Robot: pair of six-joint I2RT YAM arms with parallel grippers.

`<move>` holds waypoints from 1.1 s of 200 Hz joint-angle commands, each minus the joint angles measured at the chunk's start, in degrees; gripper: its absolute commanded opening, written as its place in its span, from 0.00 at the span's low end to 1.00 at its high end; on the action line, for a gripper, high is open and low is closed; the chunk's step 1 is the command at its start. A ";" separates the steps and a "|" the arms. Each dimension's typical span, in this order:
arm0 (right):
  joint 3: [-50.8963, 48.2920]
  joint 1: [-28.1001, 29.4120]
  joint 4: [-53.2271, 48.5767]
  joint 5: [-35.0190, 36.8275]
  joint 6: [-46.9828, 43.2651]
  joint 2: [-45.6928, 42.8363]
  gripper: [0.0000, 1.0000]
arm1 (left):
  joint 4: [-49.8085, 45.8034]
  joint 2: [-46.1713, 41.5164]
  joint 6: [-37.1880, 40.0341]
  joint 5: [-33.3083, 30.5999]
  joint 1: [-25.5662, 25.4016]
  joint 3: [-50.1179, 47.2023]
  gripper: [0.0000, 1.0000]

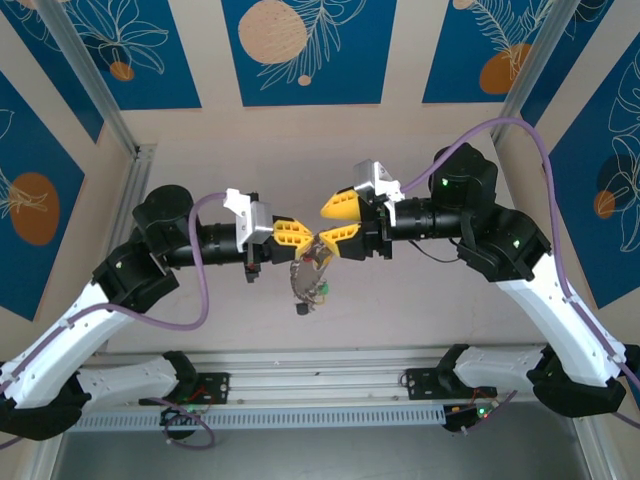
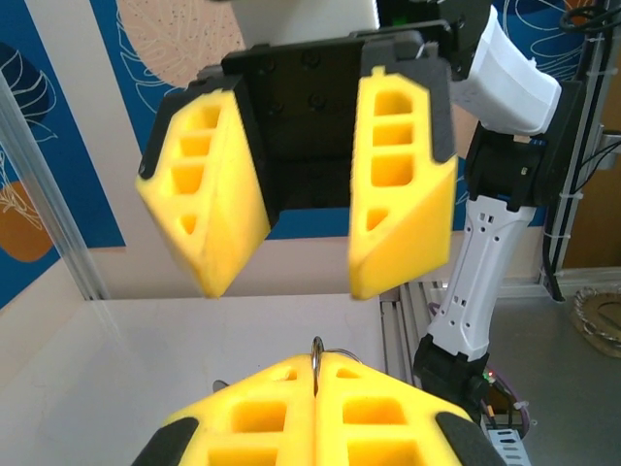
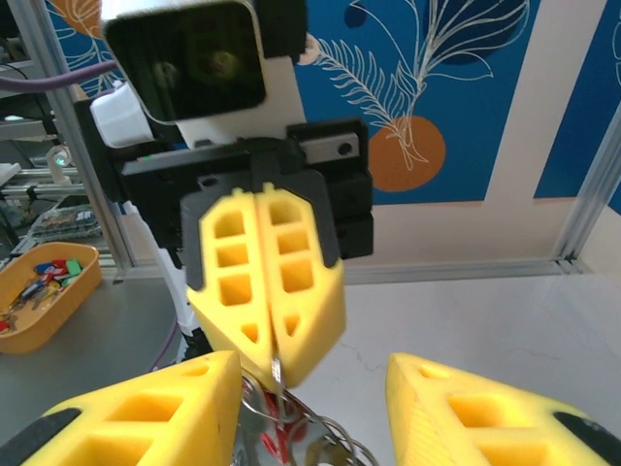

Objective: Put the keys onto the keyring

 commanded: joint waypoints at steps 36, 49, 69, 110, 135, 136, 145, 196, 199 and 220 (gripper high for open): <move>2.26 0.66 -2.32 -2.35 0.59 2.06 0.43 | 1.43 0.04 1.20 -0.70 -0.41 3.00 0.00; 2.28 0.66 -3.19 -1.98 0.42 2.40 0.42 | 1.23 -0.02 1.28 -0.71 -0.45 3.16 0.00; 1.88 0.65 -4.13 -1.62 0.30 2.60 0.40 | 1.08 -0.05 1.37 -0.66 -0.43 3.28 0.00; 0.79 0.74 -5.67 -1.60 0.15 2.23 0.36 | 1.23 -0.24 1.29 -0.78 -0.42 3.28 0.00; 0.13 0.74 -6.49 -2.31 0.06 1.91 0.34 | 1.36 0.14 1.28 -0.81 -0.41 3.61 0.00; 0.08 0.78 -6.52 -2.36 0.06 1.91 0.34 | 1.34 0.14 1.28 -0.81 -0.41 3.62 0.00; -0.21 0.78 -6.82 -2.32 0.11 1.83 0.33 | 1.49 0.14 1.28 -0.72 -0.41 3.57 0.00; -0.94 0.84 -7.15 -2.31 -0.51 1.74 0.23 | 1.78 0.26 1.12 -0.71 -0.41 3.64 0.00; -1.02 0.83 -7.15 -2.25 -0.55 1.79 0.22 | 1.76 0.23 1.11 -0.71 -0.41 3.64 0.00; -1.25 0.78 -7.34 -1.75 -0.82 1.75 0.18 | 2.02 0.14 1.11 -0.74 -0.37 3.64 0.00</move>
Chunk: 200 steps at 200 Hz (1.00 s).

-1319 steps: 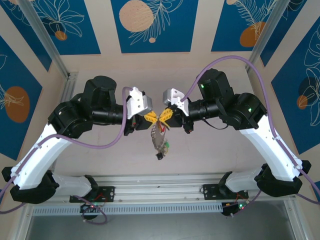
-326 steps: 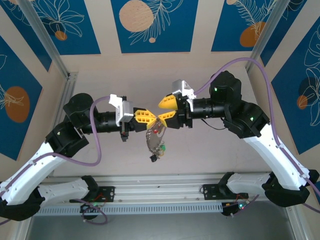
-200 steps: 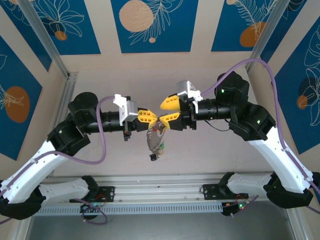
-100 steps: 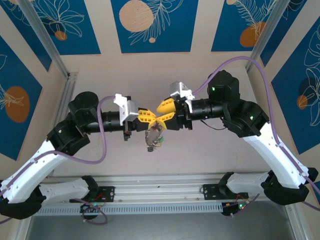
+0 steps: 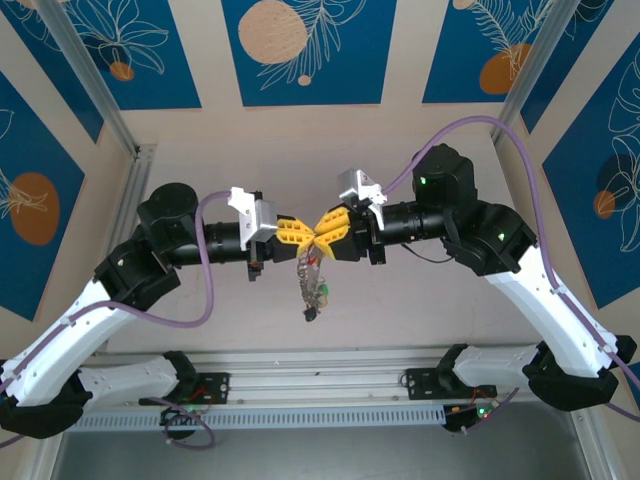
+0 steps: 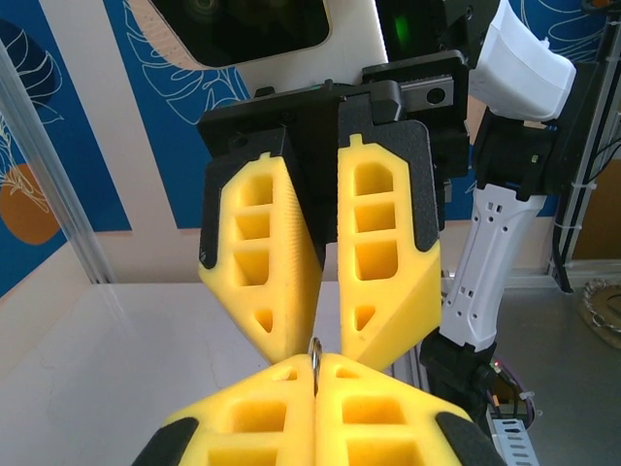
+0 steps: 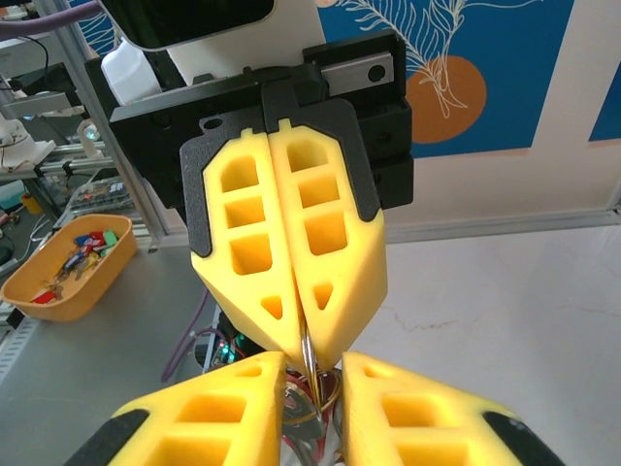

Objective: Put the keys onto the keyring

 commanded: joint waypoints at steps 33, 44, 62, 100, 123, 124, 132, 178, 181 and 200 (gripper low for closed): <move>-1.53 0.41 -1.78 0.39 -0.95 -0.94 0.06 | 3.86 -0.51 0.58 0.52 -0.43 2.81 0.00; -1.54 0.39 -1.75 0.40 -1.14 -1.06 0.02 | 4.02 -0.60 0.54 0.61 -0.48 2.72 0.00; -1.56 0.39 -1.68 0.34 -1.58 -1.18 0.00 | 4.19 -0.59 0.35 0.61 -0.43 2.67 0.00; -1.31 0.41 -2.35 0.83 -3.00 -1.71 0.00 | 2.22 -0.88 1.03 -1.51 -0.41 3.75 0.00; 0.09 0.35 -4.34 3.03 -5.15 -1.71 0.00 | -6.25 0.52 3.21 -4.84 -0.36 8.68 0.06; 0.25 0.38 -4.46 3.14 -5.30 -1.62 0.00 | -6.81 0.66 3.30 -4.97 -0.35 8.99 0.07; 1.13 0.42 -5.45 4.19 -6.35 -1.37 0.00 | -11.10 1.71 3.97 -5.97 -0.34 11.86 0.19; 5.45 1.62 -10.55 9.07 -10.46 0.98 0.00 | -33.52 10.29 5.36 -14.45 -0.43 27.58 0.37; 5.56 1.63 -10.75 9.21 -10.58 1.08 0.00 | -34.55 10.79 5.34 -14.57 -0.43 28.24 0.37; 6.33 2.10 -11.04 9.98 -11.01 1.40 0.00 | -40.11 13.68 4.83 -14.77 -0.44 31.99 0.36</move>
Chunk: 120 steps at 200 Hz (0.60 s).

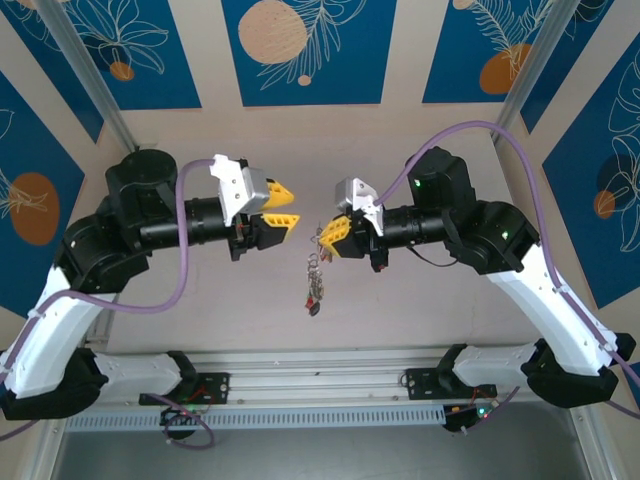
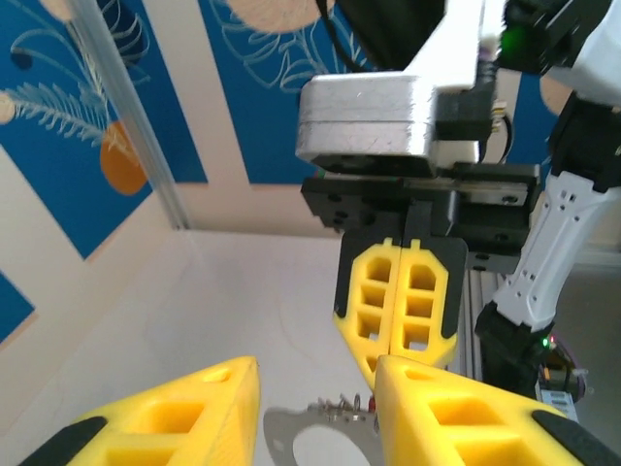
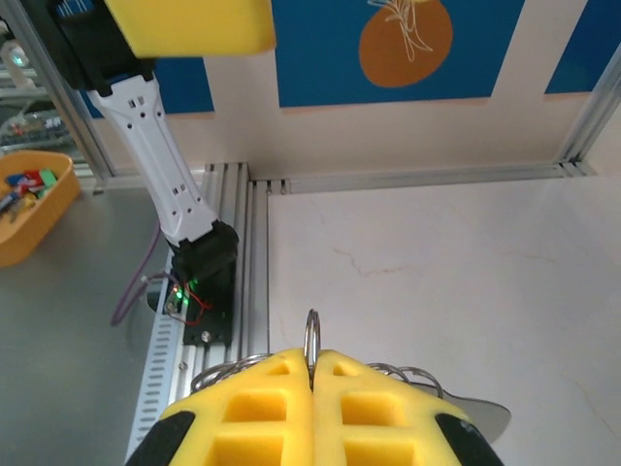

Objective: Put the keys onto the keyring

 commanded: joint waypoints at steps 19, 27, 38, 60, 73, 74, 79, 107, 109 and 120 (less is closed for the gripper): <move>3.78 1.20 -2.01 2.68 -2.74 0.70 0.00 | -16.28 5.77 0.35 -2.28 -0.28 5.48 0.36; 4.26 1.52 -2.49 3.14 -3.02 1.01 0.00 | -16.70 6.08 0.34 -1.53 -0.29 5.53 0.35; 4.74 1.89 -3.08 3.57 -3.41 1.29 0.00 | -16.81 6.28 0.53 -0.05 -0.28 5.22 0.35; 5.36 2.33 -3.56 3.62 -3.83 1.73 0.00 | -16.81 6.80 1.13 2.23 -0.24 4.91 0.35; 5.71 2.37 -3.79 3.45 -3.94 2.06 0.00 | -16.90 7.10 1.62 3.36 -0.36 4.91 0.35; 5.73 2.42 -3.81 3.47 -3.96 2.08 0.00 | -16.90 7.14 1.65 3.47 -0.37 4.91 0.35; 5.91 2.52 -4.02 3.28 -3.98 2.26 0.00 | -16.90 7.29 1.75 3.91 -0.38 4.91 0.35; 7.26 2.79 -5.18 3.18 -4.44 3.38 0.00 | -16.81 7.89 2.42 4.77 -0.38 4.91 0.32; 7.37 2.74 -5.28 3.17 -4.52 3.44 0.00 | -16.81 7.95 2.46 4.80 -0.37 4.91 0.32; 7.91 2.79 -5.71 3.23 -4.60 3.75 0.00 | -16.65 8.05 2.63 5.21 -0.37 4.74 0.31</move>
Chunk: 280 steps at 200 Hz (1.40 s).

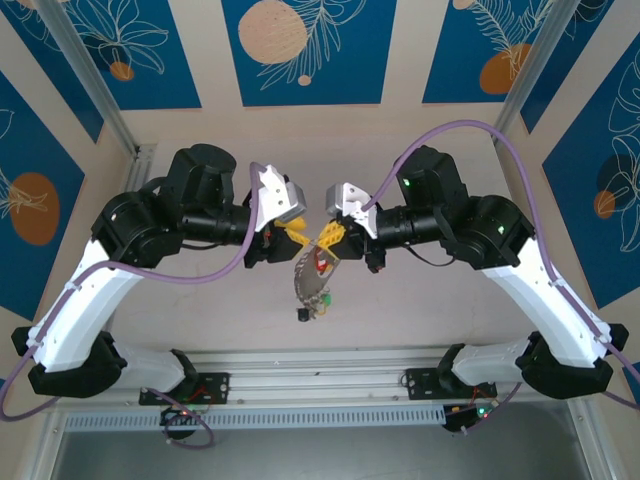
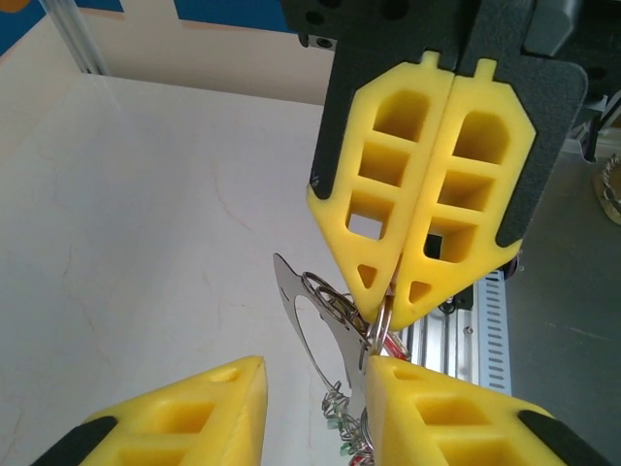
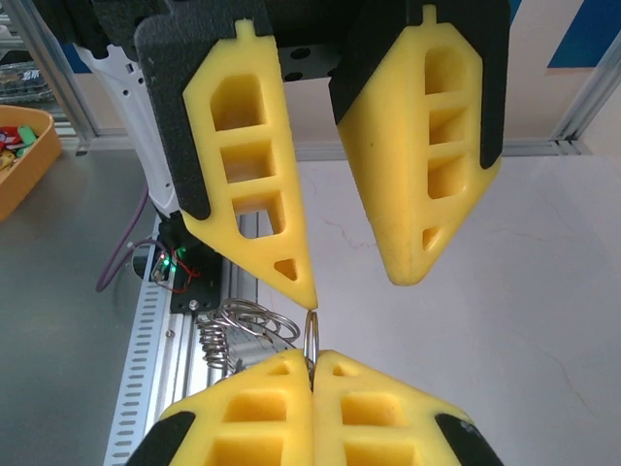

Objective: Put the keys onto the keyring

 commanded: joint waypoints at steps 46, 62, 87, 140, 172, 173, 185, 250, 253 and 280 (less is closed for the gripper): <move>2.59 0.40 0.94 -1.00 -0.75 0.46 0.00 | 0.53 0.57 1.82 5.39 -0.33 -0.04 0.31; 2.58 0.37 1.09 -1.23 -0.80 0.37 0.00 | 0.92 0.37 1.80 5.42 -0.33 -0.34 0.31; 2.87 0.36 1.18 -1.80 -0.79 0.70 0.00 | 1.62 0.10 1.80 5.54 -0.37 -1.00 0.31; 3.46 0.36 0.76 -3.05 -0.19 0.98 0.00 | 2.92 0.51 2.25 5.64 -0.41 -1.96 0.23; 3.12 0.34 0.73 -3.34 -0.20 0.81 0.00 | 3.08 0.81 2.40 5.86 -0.41 -2.14 0.14; 3.07 0.35 0.73 -3.39 -0.19 0.81 0.00 | 3.08 0.85 2.38 5.88 -0.41 -2.14 0.13; 3.02 0.36 0.82 -3.84 -0.18 0.68 0.00 | 2.82 0.98 2.37 5.95 -0.41 -2.22 0.11; 2.17 0.37 1.70 -4.41 0.09 -0.37 0.00 | 4.11 -0.16 2.94 6.55 -0.37 -3.44 0.00; 2.07 0.36 1.78 -4.44 0.10 -0.41 0.00 | 4.13 -0.21 3.02 6.60 -0.42 -3.44 0.00; 1.86 0.36 1.86 -4.29 0.17 -0.60 0.00 | 4.32 -0.51 3.62 5.40 -0.74 -4.03 0.00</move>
